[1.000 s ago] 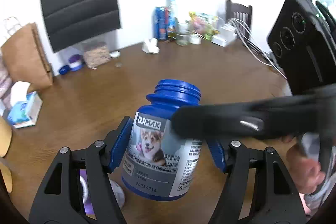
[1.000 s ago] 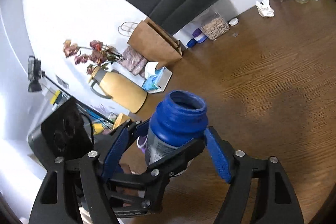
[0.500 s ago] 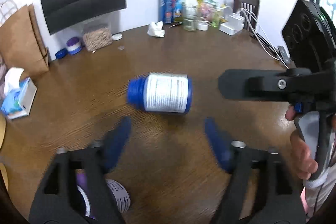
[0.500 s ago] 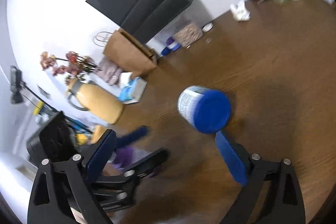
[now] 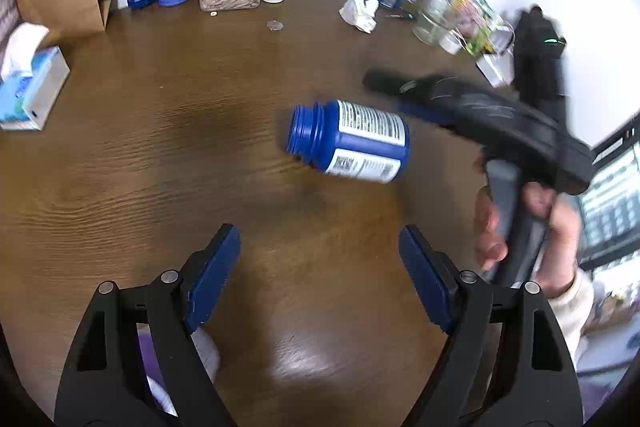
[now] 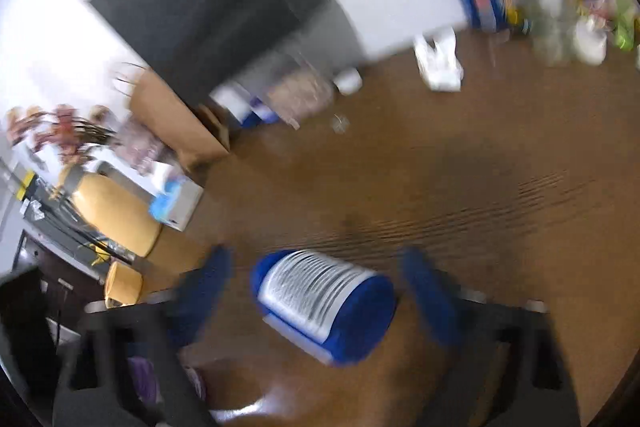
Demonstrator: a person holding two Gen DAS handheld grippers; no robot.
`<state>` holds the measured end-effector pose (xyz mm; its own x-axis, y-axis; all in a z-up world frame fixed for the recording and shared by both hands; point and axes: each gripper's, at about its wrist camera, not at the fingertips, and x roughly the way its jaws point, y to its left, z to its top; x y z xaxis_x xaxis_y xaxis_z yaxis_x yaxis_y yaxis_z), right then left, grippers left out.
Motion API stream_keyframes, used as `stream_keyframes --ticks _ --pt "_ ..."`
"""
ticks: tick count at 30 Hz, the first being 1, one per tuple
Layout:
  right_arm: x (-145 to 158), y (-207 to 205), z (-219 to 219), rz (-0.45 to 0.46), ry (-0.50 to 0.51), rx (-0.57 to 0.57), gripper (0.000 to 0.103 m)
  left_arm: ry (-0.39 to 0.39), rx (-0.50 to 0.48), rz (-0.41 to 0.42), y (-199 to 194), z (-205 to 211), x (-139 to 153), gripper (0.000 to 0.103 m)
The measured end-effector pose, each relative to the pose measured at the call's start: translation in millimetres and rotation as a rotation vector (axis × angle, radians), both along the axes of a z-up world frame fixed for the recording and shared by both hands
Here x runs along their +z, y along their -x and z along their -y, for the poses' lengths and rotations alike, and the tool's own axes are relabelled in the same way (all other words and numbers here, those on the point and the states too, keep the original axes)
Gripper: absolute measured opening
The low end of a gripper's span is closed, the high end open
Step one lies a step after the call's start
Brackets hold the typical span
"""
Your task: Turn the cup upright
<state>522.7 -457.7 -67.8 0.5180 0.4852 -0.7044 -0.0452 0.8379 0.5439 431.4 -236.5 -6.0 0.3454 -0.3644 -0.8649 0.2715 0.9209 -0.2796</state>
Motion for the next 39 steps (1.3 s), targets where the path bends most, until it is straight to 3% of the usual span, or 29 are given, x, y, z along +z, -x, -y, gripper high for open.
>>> stream_keyframes --ticks 1,6,10,16,19,21,24,27,29,32,36,39 --pt "-5 -2 1 -0.024 0.018 -0.013 0.038 0.013 0.017 -0.026 -7 3 -3 0.079" --pt "-15 15 7 -0.048 0.016 -0.009 0.038 0.072 0.075 -0.190 -37 27 -26 0.079" --pt "-31 28 22 -0.123 -0.202 0.003 0.038 0.156 0.143 -0.266 -49 36 -49 0.079" --pt "-22 66 25 -0.102 -0.151 -0.013 0.038 0.243 0.140 -0.319 -46 28 -65 0.082" --pt "-8 84 29 -0.056 -0.082 -0.027 0.038 0.209 0.115 -0.272 -44 30 -61 0.080" --pt "4 93 31 -0.019 0.012 -0.061 0.038 0.192 0.096 -0.254 -45 35 -59 0.067" --pt "14 98 38 0.006 0.016 -0.064 0.038 0.104 0.052 -0.169 -46 46 -53 0.064" --pt "19 102 42 0.006 0.030 -0.076 0.039 0.033 0.049 -0.194 -53 49 -68 0.061" --pt "19 106 45 0.009 0.023 -0.080 0.040 -0.030 0.049 -0.137 -54 53 -65 0.060" --pt "21 108 47 0.018 0.018 -0.083 0.058 -0.058 0.045 -0.102 -55 50 -65 0.060" --pt "29 108 51 0.089 -0.123 -0.070 0.092 -0.044 0.003 -0.019 -31 46 -54 0.060" --pt "32 100 43 0.106 -0.291 0.012 0.097 -0.030 -0.060 0.087 -3 45 -39 0.060"
